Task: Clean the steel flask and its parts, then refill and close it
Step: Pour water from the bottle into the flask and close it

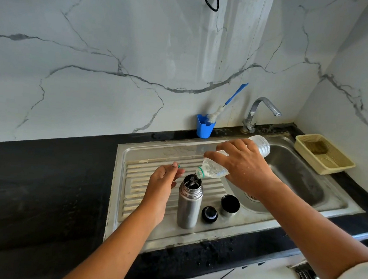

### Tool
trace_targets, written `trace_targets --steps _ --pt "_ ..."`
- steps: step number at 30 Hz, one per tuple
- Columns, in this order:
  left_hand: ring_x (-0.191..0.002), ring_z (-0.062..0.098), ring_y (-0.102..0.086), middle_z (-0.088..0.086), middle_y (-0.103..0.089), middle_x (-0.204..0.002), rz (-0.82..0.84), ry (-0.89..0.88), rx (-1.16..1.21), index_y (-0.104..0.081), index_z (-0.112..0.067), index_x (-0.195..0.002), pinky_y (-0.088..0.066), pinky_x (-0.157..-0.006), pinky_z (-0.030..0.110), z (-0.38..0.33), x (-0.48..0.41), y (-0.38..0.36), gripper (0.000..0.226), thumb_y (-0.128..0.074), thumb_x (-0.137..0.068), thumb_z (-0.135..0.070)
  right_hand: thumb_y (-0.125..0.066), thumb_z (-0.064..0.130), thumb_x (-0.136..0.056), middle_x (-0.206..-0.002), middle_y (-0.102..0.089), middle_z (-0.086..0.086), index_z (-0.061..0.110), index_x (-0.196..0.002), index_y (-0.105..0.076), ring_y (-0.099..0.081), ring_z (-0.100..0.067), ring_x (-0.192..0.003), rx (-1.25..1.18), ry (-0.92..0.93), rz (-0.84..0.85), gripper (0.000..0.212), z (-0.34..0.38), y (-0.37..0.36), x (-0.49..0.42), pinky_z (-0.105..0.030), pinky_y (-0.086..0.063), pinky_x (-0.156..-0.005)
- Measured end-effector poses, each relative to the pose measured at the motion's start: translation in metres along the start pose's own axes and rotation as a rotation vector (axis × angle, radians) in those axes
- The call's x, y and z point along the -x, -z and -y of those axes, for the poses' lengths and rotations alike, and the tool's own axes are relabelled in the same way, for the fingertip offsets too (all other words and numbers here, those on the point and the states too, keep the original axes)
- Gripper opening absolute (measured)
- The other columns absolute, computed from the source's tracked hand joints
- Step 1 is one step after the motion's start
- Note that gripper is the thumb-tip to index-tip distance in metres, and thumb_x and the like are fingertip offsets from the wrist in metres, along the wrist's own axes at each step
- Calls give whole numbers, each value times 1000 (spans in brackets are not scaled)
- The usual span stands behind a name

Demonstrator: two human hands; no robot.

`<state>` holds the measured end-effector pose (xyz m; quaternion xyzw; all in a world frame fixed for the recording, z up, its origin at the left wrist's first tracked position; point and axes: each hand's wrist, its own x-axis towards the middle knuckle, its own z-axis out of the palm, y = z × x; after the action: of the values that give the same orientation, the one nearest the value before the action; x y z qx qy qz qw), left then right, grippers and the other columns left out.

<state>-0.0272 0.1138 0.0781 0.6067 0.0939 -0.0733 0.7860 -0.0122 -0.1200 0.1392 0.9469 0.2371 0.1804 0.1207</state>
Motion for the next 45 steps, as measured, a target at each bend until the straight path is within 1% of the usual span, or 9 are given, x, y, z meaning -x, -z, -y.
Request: trace_targets --steps 5,12,19,25,31,45 --pt "-114 17 -69 0 -78 -109 5 4 -3 -67 -17 -107 -44 -114 47 0 0 2 21 -61 -102 -36 -89 19 -67 -124 -64 -3 40 -142 -44 -60 -30 -111 6 -2 10 90 2 2 0 -49 -45 -97" --pt "-114 17 -70 1 -78 -110 14 8 -5 -67 -16 -109 -45 -113 46 -1 -1 2 23 -61 -101 -37 -89 22 -68 -125 -64 -2 41 -141 -45 -60 -30 -113 19 -14 24 87 2 4 -1 -50 -46 -97" --pt "-114 18 -69 0 -78 -107 21 4 -2 -68 -16 -107 -45 -114 46 -1 -2 1 22 -62 -101 -37 -86 25 -73 -129 -63 -2 43 -143 -41 -58 -30 -119 24 -24 45 85 1 7 -1 -51 -45 -101" --pt "-115 20 -69 1 -78 -108 23 5 1 -67 -17 -106 -44 -114 47 -1 -3 -1 21 -62 -101 -36 -87 19 -71 -124 -65 -4 40 -140 -48 -61 -31 -113 27 -7 20 82 0 7 0 -51 -47 -98" --pt "-115 21 -69 1 -79 -107 27 12 6 -68 -17 -104 -45 -114 47 1 -3 -4 21 -63 -100 -37 -83 15 -73 -124 -65 -3 40 -139 -50 -60 -31 -113 33 5 -6 78 -2 5 0 -51 -45 -99" --pt "-113 21 -70 2 -79 -107 10 24 13 -67 -18 -101 -45 -113 45 3 -2 -7 18 -64 -100 -35 -83 18 -76 -125 -64 -3 42 -140 -43 -59 -31 -115 37 17 -5 80 -4 5 1 -51 -44 -101"
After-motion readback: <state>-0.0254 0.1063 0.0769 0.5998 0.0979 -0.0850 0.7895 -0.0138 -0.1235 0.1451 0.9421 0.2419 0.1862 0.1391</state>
